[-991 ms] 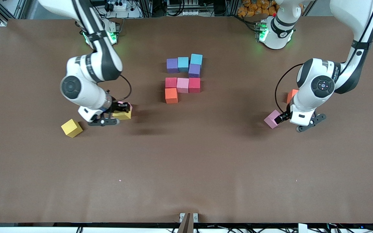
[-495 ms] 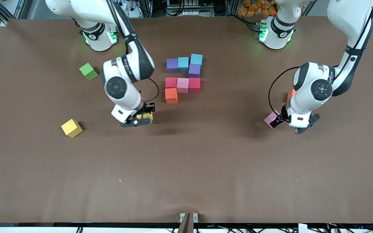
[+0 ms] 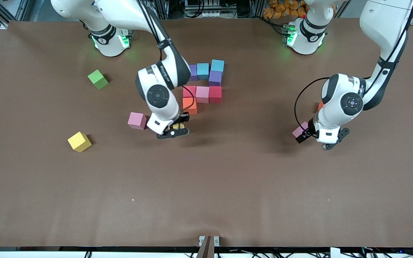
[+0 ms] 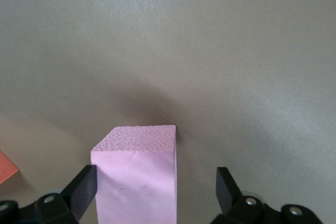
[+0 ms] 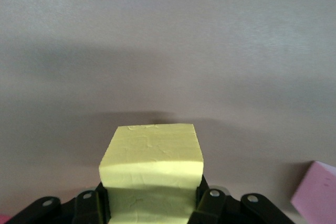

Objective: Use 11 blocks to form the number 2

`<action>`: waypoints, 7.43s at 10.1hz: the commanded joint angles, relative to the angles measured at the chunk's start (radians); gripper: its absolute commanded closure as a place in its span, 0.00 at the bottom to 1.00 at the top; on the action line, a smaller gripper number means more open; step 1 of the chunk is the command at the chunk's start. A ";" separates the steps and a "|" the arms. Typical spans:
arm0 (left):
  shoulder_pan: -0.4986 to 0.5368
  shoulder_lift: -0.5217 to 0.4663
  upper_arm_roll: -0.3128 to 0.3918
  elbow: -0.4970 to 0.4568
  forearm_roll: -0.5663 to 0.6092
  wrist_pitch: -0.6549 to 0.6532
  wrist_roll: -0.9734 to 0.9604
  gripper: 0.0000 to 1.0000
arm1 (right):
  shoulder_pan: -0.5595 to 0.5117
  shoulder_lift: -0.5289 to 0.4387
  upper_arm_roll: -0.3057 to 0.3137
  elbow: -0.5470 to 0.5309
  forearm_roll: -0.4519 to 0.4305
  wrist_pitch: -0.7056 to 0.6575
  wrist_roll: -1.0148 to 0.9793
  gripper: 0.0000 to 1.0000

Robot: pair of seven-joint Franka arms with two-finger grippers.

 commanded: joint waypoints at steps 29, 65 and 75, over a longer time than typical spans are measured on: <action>-0.155 0.106 -0.029 0.138 0.045 -0.061 -0.363 0.54 | 0.076 0.061 0.059 -0.022 0.017 0.054 0.183 0.89; -0.743 0.397 -0.005 0.497 0.036 -0.043 -1.719 0.61 | -0.091 -0.255 -0.118 -0.530 -0.069 0.208 0.018 0.00; -0.773 0.423 -0.005 0.528 0.036 -0.043 -1.717 0.61 | -0.092 -0.308 -0.118 -0.473 -0.055 0.143 0.035 0.89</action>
